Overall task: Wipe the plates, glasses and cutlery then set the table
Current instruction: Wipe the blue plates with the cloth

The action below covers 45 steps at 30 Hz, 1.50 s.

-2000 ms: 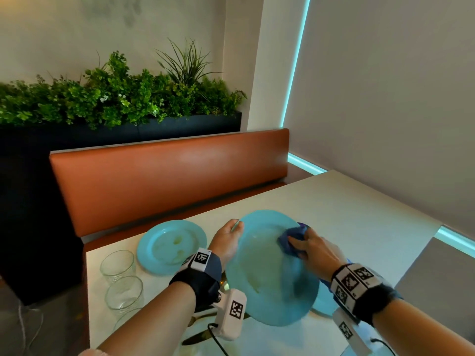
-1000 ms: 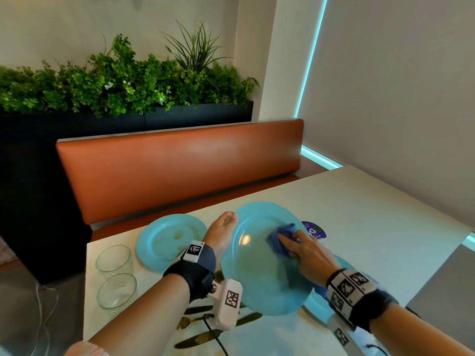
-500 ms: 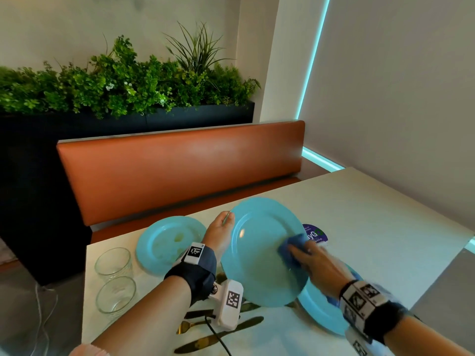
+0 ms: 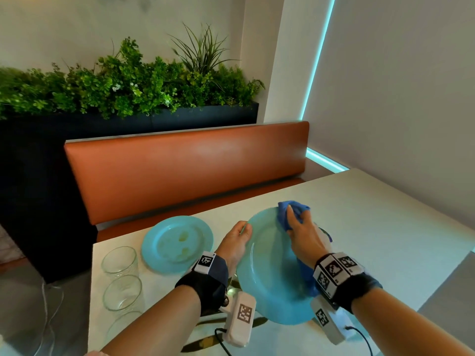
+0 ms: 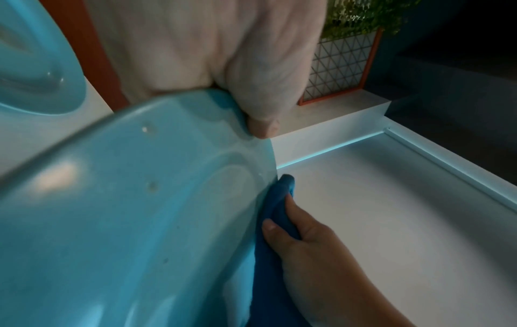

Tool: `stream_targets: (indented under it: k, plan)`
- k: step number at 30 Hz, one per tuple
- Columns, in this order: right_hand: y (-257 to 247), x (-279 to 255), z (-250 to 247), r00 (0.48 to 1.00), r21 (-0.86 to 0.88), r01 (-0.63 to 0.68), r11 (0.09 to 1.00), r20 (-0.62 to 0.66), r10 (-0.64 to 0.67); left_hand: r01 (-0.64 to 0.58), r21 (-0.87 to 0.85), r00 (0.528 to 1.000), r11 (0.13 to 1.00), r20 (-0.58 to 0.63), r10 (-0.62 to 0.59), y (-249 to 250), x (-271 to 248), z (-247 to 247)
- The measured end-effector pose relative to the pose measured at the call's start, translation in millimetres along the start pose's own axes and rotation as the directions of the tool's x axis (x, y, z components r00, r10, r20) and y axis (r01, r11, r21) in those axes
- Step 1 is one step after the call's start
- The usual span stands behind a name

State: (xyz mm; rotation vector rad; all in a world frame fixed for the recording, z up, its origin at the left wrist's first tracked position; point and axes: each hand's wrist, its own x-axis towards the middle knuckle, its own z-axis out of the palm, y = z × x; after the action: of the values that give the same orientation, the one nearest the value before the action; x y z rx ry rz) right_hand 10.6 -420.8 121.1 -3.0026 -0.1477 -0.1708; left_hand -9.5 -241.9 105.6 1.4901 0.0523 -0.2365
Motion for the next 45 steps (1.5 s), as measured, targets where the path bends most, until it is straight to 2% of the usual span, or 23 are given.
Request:
stream_targets:
  k: [1,5,6,8,10,11,15,19,21,23,25,27,29,31,34,36,38,41,43,45]
  plan:
    - [-6,-2,3,1.000,0.027,0.014,1.000,0.015,-0.014,0.001,0.004,1.000,1.000,0.001,-0.001,1,-1,1]
    - [-19,-14,21,0.952,0.020,0.286,0.958,0.111,-0.286,0.005,-0.009,1.000,1.000,-0.020,-0.005,-4,-3,1]
    - [-14,-11,19,0.961,0.026,0.259,0.966,0.090,-0.260,0.019,-0.036,1.000,0.999,-0.019,-0.019,-5,-3,0]
    - [-3,-4,13,0.996,0.043,0.086,0.995,0.007,-0.086,0.046,-0.106,0.999,0.993,-0.005,-0.047,-6,-3,0]
    - [-6,-4,11,0.999,0.082,-0.026,0.996,-0.017,0.027,0.065,-0.130,0.998,0.989,0.011,-0.064,-5,0,3]
    - [-15,-9,12,1.000,0.114,-0.009,0.993,0.000,0.009,0.067,-0.146,0.998,0.987,0.015,-0.066,-4,1,5]
    - [-43,-36,28,0.972,0.191,0.211,0.959,0.067,-0.227,0.054,-0.164,0.997,0.985,-0.037,-0.061,-4,10,6]
    - [-48,-66,31,0.894,0.169,0.425,0.890,0.078,-0.441,0.056,-0.171,0.994,0.984,-0.085,-0.071,-3,14,-3]
    - [-38,-74,33,0.830,0.129,0.511,0.850,0.184,-0.526,-0.001,-0.109,0.992,0.994,-0.127,-0.013,-3,16,-9]
    - [-13,-79,35,0.752,0.122,0.552,0.825,0.353,-0.556,-0.043,-0.079,0.986,0.996,-0.164,0.029,-2,16,-14]
    - [20,-79,34,0.763,0.077,0.533,0.843,0.386,-0.518,-0.057,-0.060,0.986,0.997,-0.157,0.047,-4,18,-19]
    - [51,-70,30,0.840,0.033,0.399,0.916,0.387,-0.380,-0.045,-0.033,0.988,0.998,-0.148,0.040,-6,19,-20]
    - [71,-53,22,0.920,-0.090,0.279,0.956,0.310,-0.239,-0.030,-0.037,0.992,0.999,-0.123,0.025,-7,20,-17]
    - [72,-37,14,0.972,-0.127,0.164,0.978,0.192,-0.138,-0.017,-0.022,0.998,1.000,-0.064,0.016,-8,20,-7]
    - [42,-25,10,0.990,-0.005,0.121,0.993,0.074,-0.120,-0.025,-0.027,1.000,0.999,0.008,0.025,-10,18,17]
    - [17,-32,11,0.985,0.063,0.160,0.985,0.057,-0.163,-0.037,-0.026,0.999,0.999,0.023,0.037,-15,19,27]
    - [2,-48,22,0.956,0.136,0.269,0.953,0.082,-0.282,-0.041,-0.017,0.999,0.999,-0.017,0.041,-20,23,29]
    - [9,-76,38,0.850,0.172,0.406,0.898,0.290,-0.440,-0.029,-0.022,0.996,0.999,-0.085,0.027,-27,29,23]
    - [35,-86,45,0.795,0.107,0.433,0.895,0.423,-0.435,-0.021,-0.016,0.993,1.000,-0.113,0.019,-33,33,21]
    - [65,-84,45,0.799,0.008,0.404,0.915,0.483,-0.357,-0.010,0.001,0.994,1.000,-0.110,0.010,-39,39,24]
